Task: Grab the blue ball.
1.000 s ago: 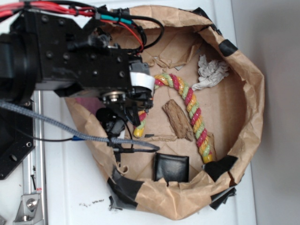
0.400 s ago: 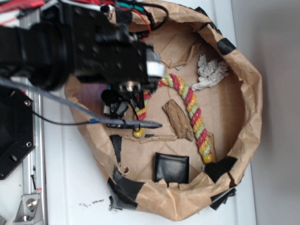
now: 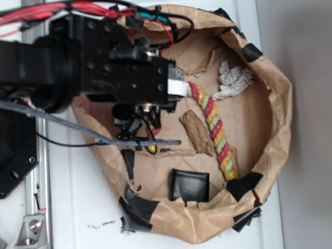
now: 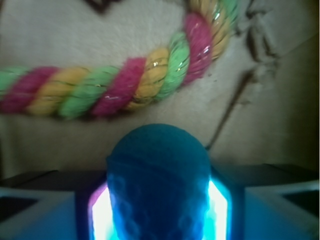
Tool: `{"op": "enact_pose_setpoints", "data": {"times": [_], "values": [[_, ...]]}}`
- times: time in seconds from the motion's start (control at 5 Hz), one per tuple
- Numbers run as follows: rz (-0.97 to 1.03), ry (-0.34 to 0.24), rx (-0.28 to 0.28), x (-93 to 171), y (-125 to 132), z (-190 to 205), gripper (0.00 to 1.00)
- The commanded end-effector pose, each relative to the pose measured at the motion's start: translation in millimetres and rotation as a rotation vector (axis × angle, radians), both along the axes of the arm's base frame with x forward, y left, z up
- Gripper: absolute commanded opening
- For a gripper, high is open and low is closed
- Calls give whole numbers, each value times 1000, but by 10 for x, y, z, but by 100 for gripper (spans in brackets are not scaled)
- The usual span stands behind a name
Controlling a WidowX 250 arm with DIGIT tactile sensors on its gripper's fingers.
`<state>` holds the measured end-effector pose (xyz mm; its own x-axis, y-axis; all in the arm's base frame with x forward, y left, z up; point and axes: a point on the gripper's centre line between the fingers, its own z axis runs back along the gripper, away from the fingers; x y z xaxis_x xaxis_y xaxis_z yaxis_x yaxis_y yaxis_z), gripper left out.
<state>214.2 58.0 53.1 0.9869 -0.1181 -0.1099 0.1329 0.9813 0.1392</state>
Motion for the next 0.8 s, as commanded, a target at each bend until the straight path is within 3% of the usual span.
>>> {"op": "enact_pose_setpoints", "data": {"times": [0.0, 0.2, 0.4, 0.6], "values": [[28, -195, -109, 420, -193, 1080, 0], [81, -221, -87, 489, -300, 1221, 0], [258, -342, -101, 436, -372, 1231, 0], [250, -322, -127, 412, -381, 1173, 0]]}}
